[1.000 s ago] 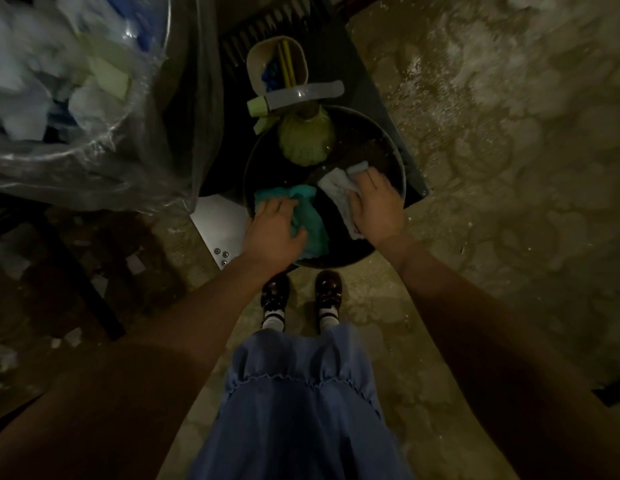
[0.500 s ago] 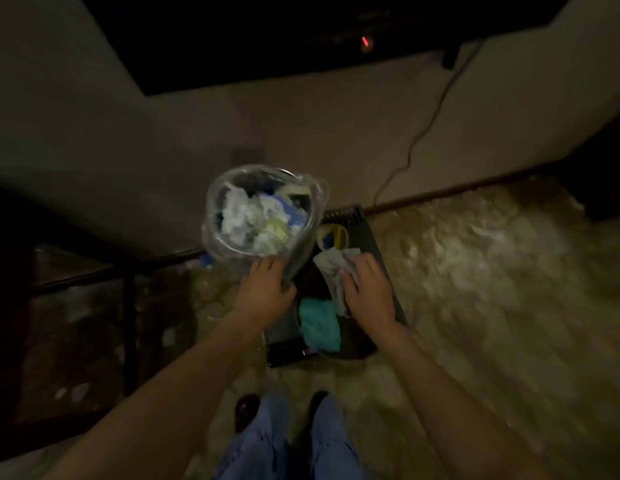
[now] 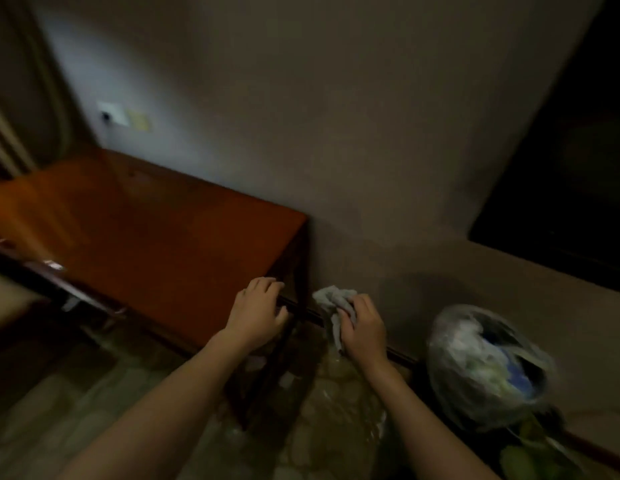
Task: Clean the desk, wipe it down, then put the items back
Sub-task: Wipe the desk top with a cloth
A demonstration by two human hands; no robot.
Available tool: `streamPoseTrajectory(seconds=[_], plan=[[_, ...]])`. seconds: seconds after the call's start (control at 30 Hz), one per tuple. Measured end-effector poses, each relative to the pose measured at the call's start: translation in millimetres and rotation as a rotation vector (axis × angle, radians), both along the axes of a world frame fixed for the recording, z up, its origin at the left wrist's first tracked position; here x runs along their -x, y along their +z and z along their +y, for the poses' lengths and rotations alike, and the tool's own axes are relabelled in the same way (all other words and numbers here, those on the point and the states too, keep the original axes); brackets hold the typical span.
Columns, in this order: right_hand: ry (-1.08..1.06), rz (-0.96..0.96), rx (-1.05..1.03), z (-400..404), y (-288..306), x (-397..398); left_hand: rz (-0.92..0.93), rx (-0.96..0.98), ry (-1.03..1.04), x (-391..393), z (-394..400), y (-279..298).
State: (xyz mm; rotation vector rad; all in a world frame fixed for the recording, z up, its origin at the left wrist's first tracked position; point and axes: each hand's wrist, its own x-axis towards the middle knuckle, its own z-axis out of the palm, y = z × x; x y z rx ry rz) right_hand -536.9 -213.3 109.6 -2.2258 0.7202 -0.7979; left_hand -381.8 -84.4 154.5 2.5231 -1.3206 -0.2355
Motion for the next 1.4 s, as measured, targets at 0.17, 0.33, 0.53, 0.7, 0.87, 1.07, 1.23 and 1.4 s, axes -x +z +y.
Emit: streamPoseTrajectory(seconds=[0.17,0.33,0.53,0.7,0.87,1.07,1.23,1.4], plan=[[0.191,-0.04,-0.052,101.7,5.6,-127.4,-0.051,-0.037,0.274,-106.9,141.2,2.0],[0.329,-0.031,-0.04,173.1,10.1,-219.9,-0.034,-0.07,0.465,-169.2,234.6,-3.6],[0.454,0.01,0.021,216.7,11.2,-320.7,-0.006,-0.058,0.549,-238.1,283.1,-9.9],[0.471,0.052,-0.001,235.7,-14.8,-430.6,0.0,-0.053,0.575,-341.8,306.5,-25.5],[0.408,0.064,-0.067,239.8,-37.0,-550.7,0.058,-0.12,0.557,-461.9,311.3,-41.1],[0.369,0.091,-0.064,240.7,-22.7,-678.9,0.028,-0.087,0.508,-586.7,314.4,-25.7],[0.376,0.127,-0.055,251.6,-26.6,-765.2,0.046,-0.11,0.524,-675.8,333.0,-29.9],[0.325,0.184,-0.066,261.9,-41.3,-846.1,0.042,-0.172,0.467,-776.2,338.1,-52.5]])
